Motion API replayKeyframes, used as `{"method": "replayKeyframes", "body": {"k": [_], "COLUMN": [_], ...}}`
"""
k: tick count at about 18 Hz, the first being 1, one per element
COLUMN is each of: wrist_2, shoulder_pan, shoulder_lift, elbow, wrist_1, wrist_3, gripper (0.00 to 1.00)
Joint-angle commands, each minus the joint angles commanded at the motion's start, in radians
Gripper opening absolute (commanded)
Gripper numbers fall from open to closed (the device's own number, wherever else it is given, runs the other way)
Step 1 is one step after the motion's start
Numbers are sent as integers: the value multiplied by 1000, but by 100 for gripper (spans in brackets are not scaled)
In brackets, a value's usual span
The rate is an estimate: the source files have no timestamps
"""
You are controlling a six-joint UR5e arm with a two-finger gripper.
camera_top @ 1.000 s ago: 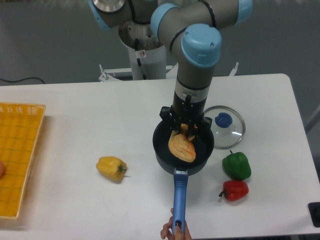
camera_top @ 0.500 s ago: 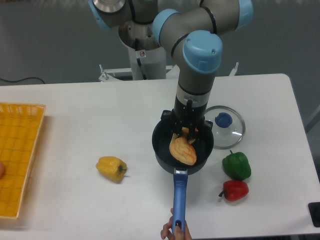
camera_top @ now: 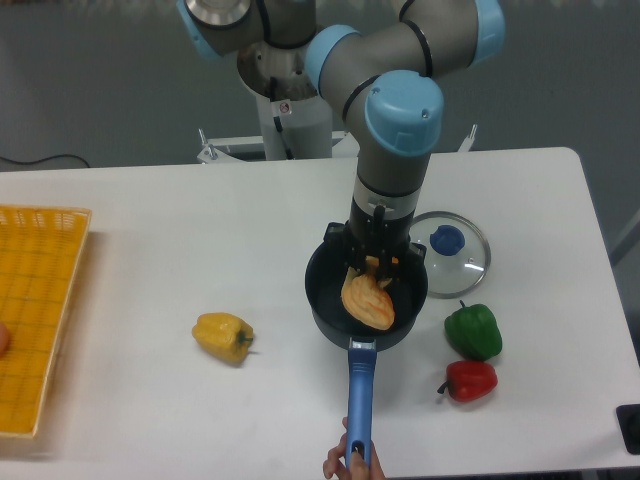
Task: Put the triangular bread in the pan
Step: 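Open the gripper to release the bread inside the saucepan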
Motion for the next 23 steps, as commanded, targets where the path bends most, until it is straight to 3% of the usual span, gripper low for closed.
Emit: {"method": "replayKeyframes", "body": {"k": [17, 18, 20, 23], "wrist_2": [20, 21, 21, 25], "shoulder_pan": [-20, -20, -20, -20], "shoulder_lift": [-21, -21, -21, -21], "elbow": [-6, -6, -6, -6], "wrist_1": [3, 8, 15, 15], "wrist_3": [-9, -8, -2, 0], "gripper": [27, 30, 67, 99]}}
